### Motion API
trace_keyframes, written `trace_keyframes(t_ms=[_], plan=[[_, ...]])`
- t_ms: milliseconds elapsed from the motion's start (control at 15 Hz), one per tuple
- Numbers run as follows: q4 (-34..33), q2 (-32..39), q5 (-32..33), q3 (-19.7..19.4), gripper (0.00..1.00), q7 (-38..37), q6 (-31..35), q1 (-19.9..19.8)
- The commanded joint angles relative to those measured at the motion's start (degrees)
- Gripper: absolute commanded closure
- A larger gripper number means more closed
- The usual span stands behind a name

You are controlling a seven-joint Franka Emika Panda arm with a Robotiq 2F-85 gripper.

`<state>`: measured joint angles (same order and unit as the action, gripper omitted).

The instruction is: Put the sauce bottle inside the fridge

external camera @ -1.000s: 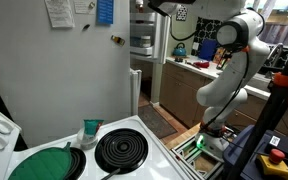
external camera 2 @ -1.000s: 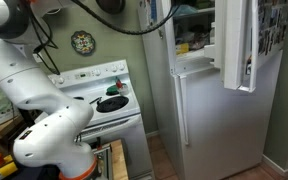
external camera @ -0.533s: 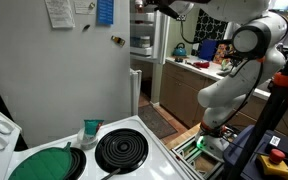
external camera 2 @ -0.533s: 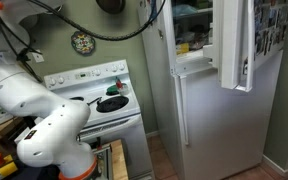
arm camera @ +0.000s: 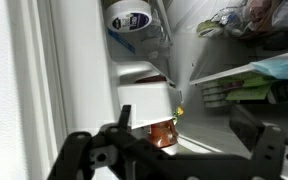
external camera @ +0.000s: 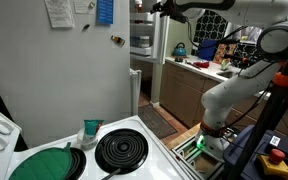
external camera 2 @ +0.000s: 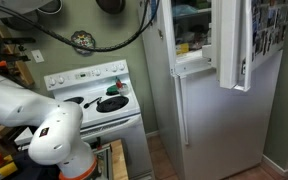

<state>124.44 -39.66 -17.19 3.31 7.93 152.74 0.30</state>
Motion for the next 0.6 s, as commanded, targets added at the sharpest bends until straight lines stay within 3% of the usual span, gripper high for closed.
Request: trace_keyframes(t_ms=[0, 533], plan=[[3.6, -4.9, 3.5, -3.8, 0.0, 0.8, -2.9, 4.3], [6.8, -11.9, 9.0, -6.8, 0.0, 4.9, -8.3, 6.4]])
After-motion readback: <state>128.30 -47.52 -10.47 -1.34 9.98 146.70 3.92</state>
